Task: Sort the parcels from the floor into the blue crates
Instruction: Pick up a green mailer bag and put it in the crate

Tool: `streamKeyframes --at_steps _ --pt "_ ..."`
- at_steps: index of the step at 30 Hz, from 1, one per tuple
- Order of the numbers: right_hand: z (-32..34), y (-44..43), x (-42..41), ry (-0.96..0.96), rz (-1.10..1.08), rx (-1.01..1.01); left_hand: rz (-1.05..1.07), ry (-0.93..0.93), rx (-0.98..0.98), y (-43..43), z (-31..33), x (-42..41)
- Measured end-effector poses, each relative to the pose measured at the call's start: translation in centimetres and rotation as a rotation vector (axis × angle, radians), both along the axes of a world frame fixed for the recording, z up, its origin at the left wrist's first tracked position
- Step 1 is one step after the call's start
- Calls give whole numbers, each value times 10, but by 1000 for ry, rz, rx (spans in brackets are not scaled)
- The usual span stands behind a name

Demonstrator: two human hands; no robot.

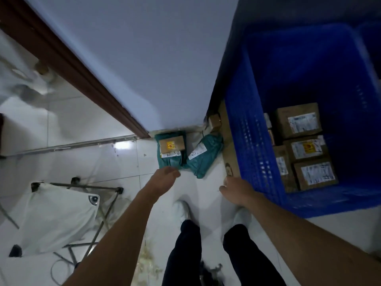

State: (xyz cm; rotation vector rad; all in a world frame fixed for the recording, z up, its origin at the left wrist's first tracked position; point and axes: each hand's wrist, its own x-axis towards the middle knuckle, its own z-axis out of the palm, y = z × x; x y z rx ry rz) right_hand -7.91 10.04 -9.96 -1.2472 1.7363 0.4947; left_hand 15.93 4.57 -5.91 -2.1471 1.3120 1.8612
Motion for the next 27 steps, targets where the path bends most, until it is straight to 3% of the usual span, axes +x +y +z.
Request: streamKeyframes --at_steps 7,13,16,21,27 --pt "-171 -18 12 17 14 79 -30 5 5 -17 -155 -11" --pt "-308 -16 7 50 -113 138 -22 26 22 -23 -285 -29" --pt "-360 -22 2 15 -302 192 -51 34 59 -24 -343 -40" --pt "-457 -40 -4 -172 -817 143 -115 9 30 -41 -418 -68" --pt "-496 -66 7 -353 -1115 78 -66 -26 -52 -70 -516 -88"
